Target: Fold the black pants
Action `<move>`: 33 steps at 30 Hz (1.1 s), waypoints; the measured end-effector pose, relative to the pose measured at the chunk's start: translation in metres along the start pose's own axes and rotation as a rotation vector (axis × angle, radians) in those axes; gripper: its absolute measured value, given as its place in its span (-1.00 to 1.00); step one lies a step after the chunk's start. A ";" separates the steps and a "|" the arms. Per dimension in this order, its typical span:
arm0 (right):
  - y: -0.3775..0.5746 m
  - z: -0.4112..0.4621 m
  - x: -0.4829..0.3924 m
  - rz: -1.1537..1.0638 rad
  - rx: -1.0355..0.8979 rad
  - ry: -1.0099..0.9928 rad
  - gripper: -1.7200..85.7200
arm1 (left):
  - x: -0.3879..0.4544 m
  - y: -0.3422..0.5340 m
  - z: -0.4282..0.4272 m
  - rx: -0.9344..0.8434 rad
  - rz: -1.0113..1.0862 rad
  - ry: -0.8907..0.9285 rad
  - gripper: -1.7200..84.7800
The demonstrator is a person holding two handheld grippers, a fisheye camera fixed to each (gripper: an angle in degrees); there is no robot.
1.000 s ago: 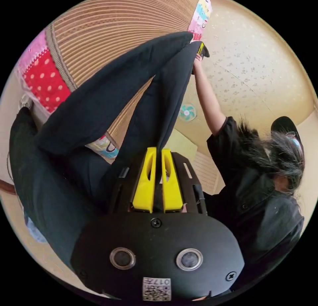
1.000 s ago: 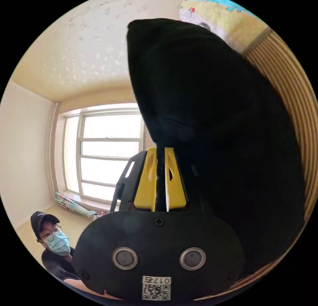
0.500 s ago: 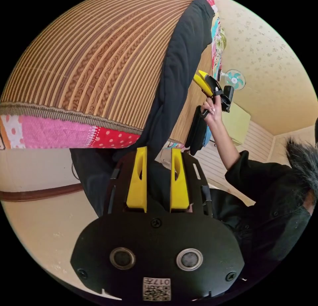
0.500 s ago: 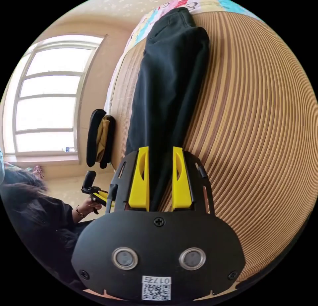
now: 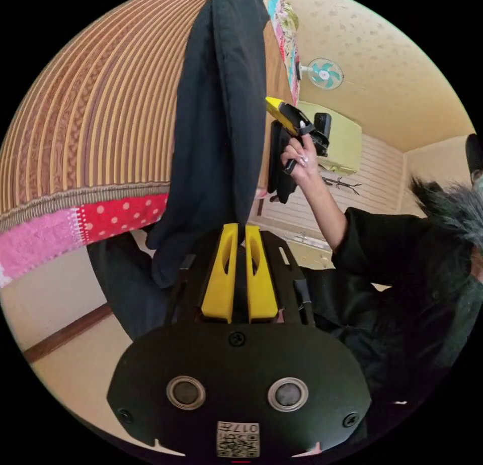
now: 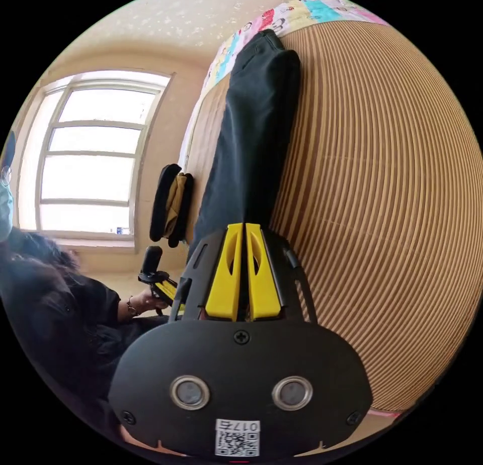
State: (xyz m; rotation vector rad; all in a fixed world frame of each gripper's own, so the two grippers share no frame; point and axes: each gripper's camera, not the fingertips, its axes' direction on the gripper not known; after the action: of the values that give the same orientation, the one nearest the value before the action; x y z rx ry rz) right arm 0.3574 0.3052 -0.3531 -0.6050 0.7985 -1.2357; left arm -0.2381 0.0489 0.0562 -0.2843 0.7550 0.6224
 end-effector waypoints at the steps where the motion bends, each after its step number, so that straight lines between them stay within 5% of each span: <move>1: -0.007 -0.004 0.003 0.007 0.020 -0.016 -0.90 | -0.004 -0.001 0.002 0.004 -0.025 0.000 -0.89; 4: -0.063 -0.033 0.007 -0.024 0.202 -0.147 -0.86 | -0.010 -0.007 0.009 0.008 -0.058 0.045 -0.89; 12: -0.293 -0.026 0.001 0.061 0.322 0.037 -0.79 | 0.000 -0.003 0.016 0.045 -0.076 0.069 -0.89; 14: -0.318 -0.015 0.008 0.126 0.276 0.082 -0.84 | 0.001 -0.001 0.015 0.063 -0.073 0.101 -0.88; 20: -0.283 -0.053 -0.032 0.023 0.530 0.145 -0.89 | 0.017 0.003 0.008 0.110 0.079 0.242 -0.89; 22: -0.291 -0.037 -0.014 0.050 0.406 0.192 -0.88 | 0.008 0.002 0.016 0.068 0.017 0.162 -0.90; 24: -0.284 -0.022 0.007 0.030 0.269 0.033 -0.85 | -0.003 0.004 0.022 0.058 -0.033 0.084 -0.90; 33: -0.121 0.046 -0.034 -0.153 -0.148 -0.092 -0.87 | -0.001 0.002 0.040 0.040 -0.026 0.161 -0.88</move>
State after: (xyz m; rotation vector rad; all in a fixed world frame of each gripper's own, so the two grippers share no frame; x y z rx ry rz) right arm 0.3191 0.3087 -0.2246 -0.8507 0.7825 -1.2853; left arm -0.2173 0.0680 0.0850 -0.3096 0.9164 0.5640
